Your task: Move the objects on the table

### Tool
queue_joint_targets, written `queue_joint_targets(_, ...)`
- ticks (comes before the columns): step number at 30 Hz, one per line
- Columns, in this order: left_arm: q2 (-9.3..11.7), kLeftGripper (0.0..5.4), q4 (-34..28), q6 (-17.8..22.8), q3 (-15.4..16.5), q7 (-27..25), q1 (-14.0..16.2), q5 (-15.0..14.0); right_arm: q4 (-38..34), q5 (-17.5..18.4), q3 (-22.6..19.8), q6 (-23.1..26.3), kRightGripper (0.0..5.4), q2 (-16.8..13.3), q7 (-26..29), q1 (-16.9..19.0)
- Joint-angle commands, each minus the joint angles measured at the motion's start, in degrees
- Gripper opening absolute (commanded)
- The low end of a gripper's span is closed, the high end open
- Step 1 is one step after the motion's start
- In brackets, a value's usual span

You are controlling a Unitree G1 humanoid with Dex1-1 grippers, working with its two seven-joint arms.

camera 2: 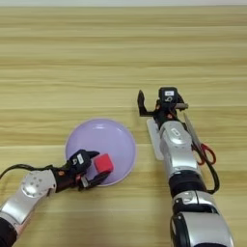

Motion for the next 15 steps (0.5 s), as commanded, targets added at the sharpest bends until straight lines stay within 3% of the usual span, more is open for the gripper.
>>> queue_joint_targets(1,0.31,2.8,0.57,0.73,-0.16,-0.09,0.0,0.61,-0.81,-0.1,0.07,0.62,5.4,0.41,-0.08,-0.96)
queue_joint_targets(5,0.29,2.24,0.69,0.59,-0.09,0.0,-0.05,0.61,-0.72,-0.1,0.08,0.6,5.4,0.41,-0.09,-1.0)
queue_joint_targets(15,0.2,2.17,0.56,0.31,0.14,0.45,-0.13,0.58,-0.46,-0.12,0.09,0.49,5.4,0.31,0.03,-1.01)
